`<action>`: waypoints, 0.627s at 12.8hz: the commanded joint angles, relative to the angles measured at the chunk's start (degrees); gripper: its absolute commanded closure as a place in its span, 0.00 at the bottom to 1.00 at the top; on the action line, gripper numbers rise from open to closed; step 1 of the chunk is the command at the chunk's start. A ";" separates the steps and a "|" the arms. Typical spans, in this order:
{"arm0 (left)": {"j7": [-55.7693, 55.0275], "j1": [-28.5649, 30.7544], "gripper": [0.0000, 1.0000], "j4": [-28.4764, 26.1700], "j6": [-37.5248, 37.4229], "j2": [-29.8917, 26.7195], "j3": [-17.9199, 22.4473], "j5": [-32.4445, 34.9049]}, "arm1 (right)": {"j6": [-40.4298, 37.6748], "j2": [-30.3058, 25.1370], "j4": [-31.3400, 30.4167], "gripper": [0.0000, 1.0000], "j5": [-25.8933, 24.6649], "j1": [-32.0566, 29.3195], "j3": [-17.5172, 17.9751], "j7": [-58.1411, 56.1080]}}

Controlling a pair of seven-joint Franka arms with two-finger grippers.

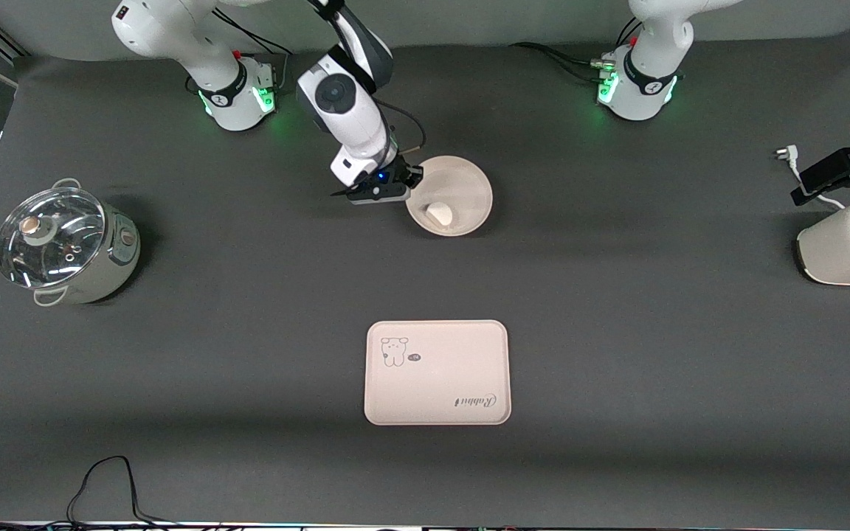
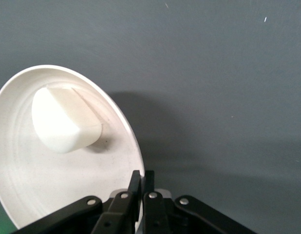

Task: Place bun in plate and plate on tray
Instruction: 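Lower the right gripper to the plate rim and grasp it, then carry the plate with the right gripper and lower it onto the tray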

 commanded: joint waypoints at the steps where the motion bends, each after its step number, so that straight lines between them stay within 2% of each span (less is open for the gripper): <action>1: 3.36 0.20 0.00 1.08 -1.55 -0.25 0.27 0.38 | -5.09 -7.91 -0.95 0.96 1.34 -1.39 0.03 -4.20; 3: 3.37 0.02 0.00 1.17 -1.63 -0.25 0.35 0.99 | -7.12 -10.64 -0.69 0.96 1.34 -2.71 -0.05 -5.52; 5: 3.37 -0.42 0.00 1.17 -2.42 -0.42 -0.08 3.10 | -8.88 -10.83 1.23 0.96 1.16 -4.28 -0.14 -5.96; 8: 3.45 -0.86 0.00 1.26 -3.56 -0.68 -2.10 5.65 | -13.44 -3.83 11.23 0.96 1.25 -11.04 -0.14 -12.01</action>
